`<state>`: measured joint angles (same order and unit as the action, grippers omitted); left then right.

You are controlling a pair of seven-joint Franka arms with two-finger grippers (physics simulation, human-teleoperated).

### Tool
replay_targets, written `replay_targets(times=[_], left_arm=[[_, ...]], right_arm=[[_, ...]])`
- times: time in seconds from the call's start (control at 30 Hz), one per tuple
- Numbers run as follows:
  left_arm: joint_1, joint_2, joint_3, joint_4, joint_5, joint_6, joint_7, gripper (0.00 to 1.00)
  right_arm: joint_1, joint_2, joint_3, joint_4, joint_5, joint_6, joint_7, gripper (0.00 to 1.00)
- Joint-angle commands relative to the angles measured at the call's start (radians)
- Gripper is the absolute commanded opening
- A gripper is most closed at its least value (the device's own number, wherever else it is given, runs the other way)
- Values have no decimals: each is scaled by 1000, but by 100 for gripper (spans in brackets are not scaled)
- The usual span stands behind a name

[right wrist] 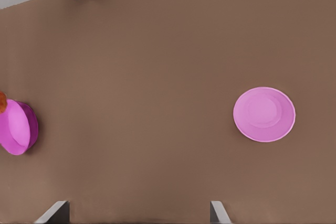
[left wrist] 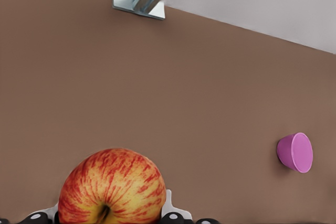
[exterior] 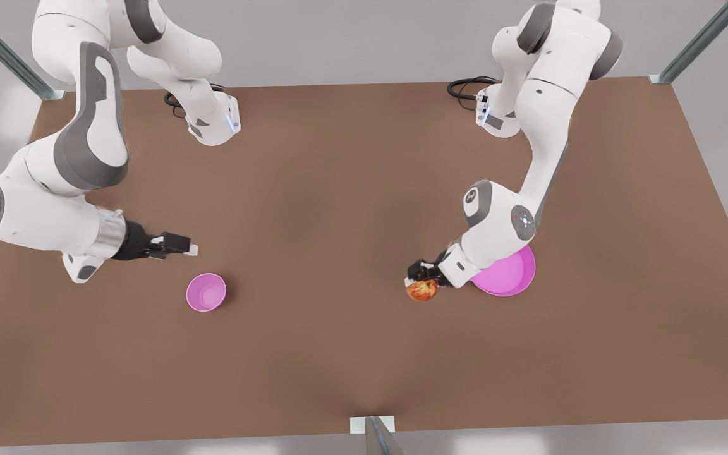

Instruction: Use the left arm to pick up the apple from the plate, transfer it to the gripper of the right arm, and then use the right arm to place it into the bowl

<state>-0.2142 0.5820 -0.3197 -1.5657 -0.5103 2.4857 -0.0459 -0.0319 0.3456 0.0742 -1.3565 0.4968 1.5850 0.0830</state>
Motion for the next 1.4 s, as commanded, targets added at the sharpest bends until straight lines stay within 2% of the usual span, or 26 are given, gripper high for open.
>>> replay_targets(times=[0.0,0.03,0.1,0.17,0.27,0.3,0.33,0.37,0.43,0.5,0.7,0.77,0.93,1.1,1.37], left_arm=[[-1,67,-50,94,-181,84,920,76],[-1,162,-96,212,-246,85,1075,76],[1,237,-148,296,-422,85,1426,76],[3,257,-183,297,-612,82,1804,76],[1,269,-216,299,-700,78,2090,76],[-1,282,-233,297,-790,73,2249,76],[-1,312,-259,302,-795,73,2318,73],[1,325,-272,309,-797,73,2367,73],[-16,401,-303,394,-795,73,2431,73],[-33,410,-300,415,-794,74,2442,73],[-56,424,-305,418,-815,78,2488,74],[-77,472,-311,463,-821,78,2490,74],[-77,480,-317,469,-847,76,2490,74],[-77,480,-322,469,-850,76,2490,74],[-76,481,-320,467,-850,76,2490,74]], right_arm=[[-37,46,-2,4,357,7,-6,100],[-40,59,-2,4,387,7,-6,100],[-63,102,-1,0,479,7,-11,100],[-74,174,-1,0,546,7,-146,100],[-72,299,6,0,618,9,-359,100],[-66,325,9,2,629,19,-377,100],[-62,340,16,2,631,42,-391,100],[-62,346,56,2,631,107,-391,100],[-62,365,104,2,632,208,-431,100],[-62,389,142,0,672,214,-479,100],[-14,454,164,0,767,266,-612,100],[6,458,167,-3,828,265,-624,100],[12,458,188,-24,833,256,-612,100],[-51,423,262,-154,824,247,-698,100],[-39,431,282,-133,899,289,-689,100]])
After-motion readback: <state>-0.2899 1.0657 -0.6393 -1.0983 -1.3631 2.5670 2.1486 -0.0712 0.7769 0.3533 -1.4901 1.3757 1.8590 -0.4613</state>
